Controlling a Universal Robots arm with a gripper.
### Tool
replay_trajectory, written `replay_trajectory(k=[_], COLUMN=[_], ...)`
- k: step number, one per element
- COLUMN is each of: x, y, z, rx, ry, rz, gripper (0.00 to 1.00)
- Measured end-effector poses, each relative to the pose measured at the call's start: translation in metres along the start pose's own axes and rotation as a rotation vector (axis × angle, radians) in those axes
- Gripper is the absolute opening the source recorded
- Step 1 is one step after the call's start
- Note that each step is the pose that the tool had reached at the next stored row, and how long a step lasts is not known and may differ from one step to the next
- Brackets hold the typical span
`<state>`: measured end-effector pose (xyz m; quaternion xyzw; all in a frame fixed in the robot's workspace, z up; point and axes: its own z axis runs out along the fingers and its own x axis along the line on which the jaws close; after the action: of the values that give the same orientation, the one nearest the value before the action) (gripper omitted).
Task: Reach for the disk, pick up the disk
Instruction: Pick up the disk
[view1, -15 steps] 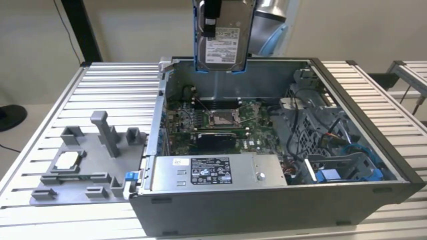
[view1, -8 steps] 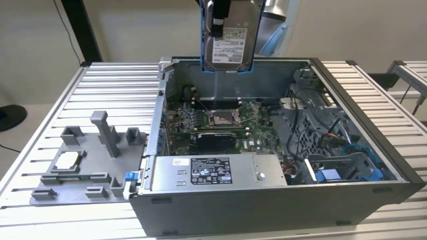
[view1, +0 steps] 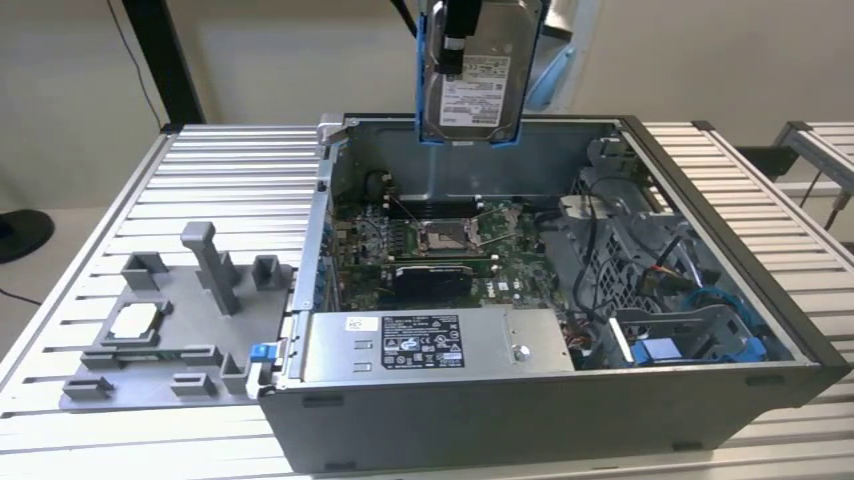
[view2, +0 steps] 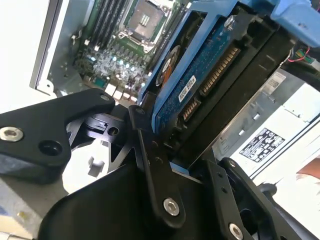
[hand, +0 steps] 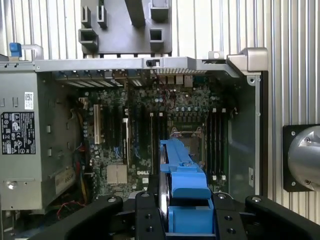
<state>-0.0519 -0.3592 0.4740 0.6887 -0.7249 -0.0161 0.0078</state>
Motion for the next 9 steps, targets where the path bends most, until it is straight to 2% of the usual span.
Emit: replay_trajectory(k=[9], x=[-0.0009], y=[-0.0179], z=[-0.0006], rx=[0.0000], ry=[0.0000], rz=[0.000], gripper=[0.00])
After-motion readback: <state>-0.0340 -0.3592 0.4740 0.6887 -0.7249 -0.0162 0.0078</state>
